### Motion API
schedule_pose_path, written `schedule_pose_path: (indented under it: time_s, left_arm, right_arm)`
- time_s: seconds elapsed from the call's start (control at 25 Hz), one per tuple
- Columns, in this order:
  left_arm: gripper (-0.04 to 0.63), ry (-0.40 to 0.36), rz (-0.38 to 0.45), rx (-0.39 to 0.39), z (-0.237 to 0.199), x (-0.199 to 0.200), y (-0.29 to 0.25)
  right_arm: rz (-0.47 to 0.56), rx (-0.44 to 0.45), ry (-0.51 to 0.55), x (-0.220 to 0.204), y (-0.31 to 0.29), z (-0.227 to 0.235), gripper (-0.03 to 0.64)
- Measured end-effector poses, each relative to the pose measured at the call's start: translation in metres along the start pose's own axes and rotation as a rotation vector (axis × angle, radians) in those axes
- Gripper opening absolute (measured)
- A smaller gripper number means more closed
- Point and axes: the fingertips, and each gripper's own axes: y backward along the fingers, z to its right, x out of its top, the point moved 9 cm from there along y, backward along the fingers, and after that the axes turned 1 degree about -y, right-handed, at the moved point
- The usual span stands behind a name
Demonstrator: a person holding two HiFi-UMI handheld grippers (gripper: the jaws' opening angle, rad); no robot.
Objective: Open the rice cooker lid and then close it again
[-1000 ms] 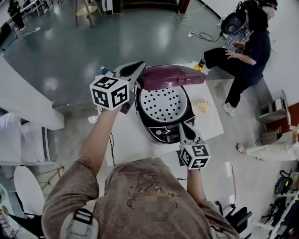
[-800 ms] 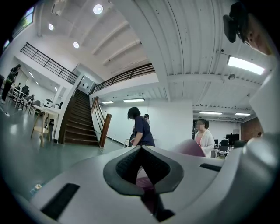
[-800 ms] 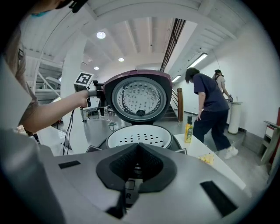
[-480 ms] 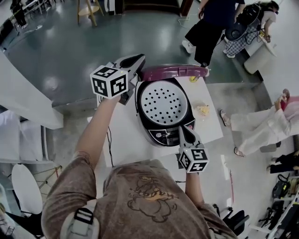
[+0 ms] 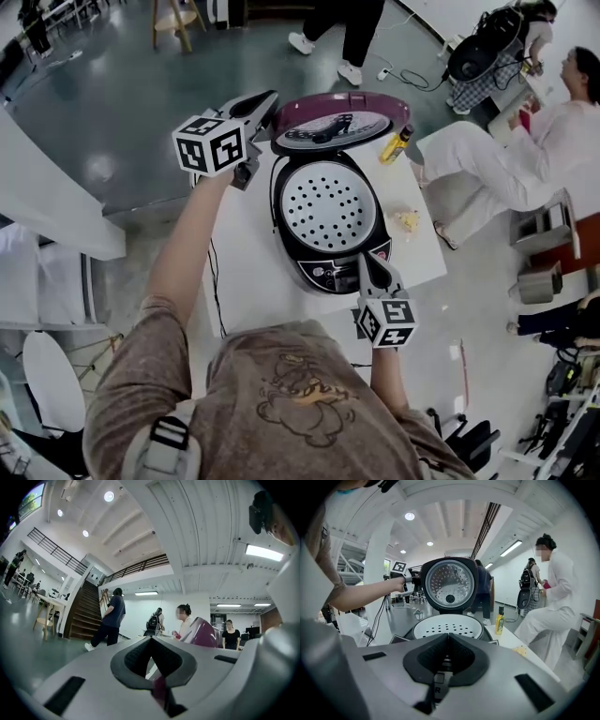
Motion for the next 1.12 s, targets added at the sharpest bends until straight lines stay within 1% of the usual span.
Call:
schedule_pose_path:
  time_s: [0.28,0.56,0.72,0.88,1.0,1.12]
  left_arm:
    - [0.02,-0.029,-0.011,0.036,-0.011,0.006,-0.002]
    - [0.02,0.003,0.004,0.07,-0.021,0.002,0.001]
    - [0.021,0.002,0.001,0.061,-0.02,0.001,0.005]
    - [0.021,-0.023,0.014,0.052,-0.018,0.005,0.017]
    - [0.021,-0.03,0.039,0.033,-0.015,0.01,0.026]
    - [0.021,-0.025,0.074,-0.007,-0.01,0.017,0.034]
  right_arm:
    - [0.001,-0.002,0.001,0.001,0.001,-0.001,0.006]
    - [0.0,-0.004,0.004,-0.002,-0.001,0.001,0.005]
    - [-0.001,0.005,0.0,-0.003,-0.002,0.001,0.006]
    - [-0.001,0.012,-0.006,-0.003,-0.002,0.002,0.005]
    - [-0.004,0.015,-0.006,-0.003,-0.003,0.003,0.005]
    - [-0.005,0.016,-0.009,-0.003,-0.002,0.003,0.005]
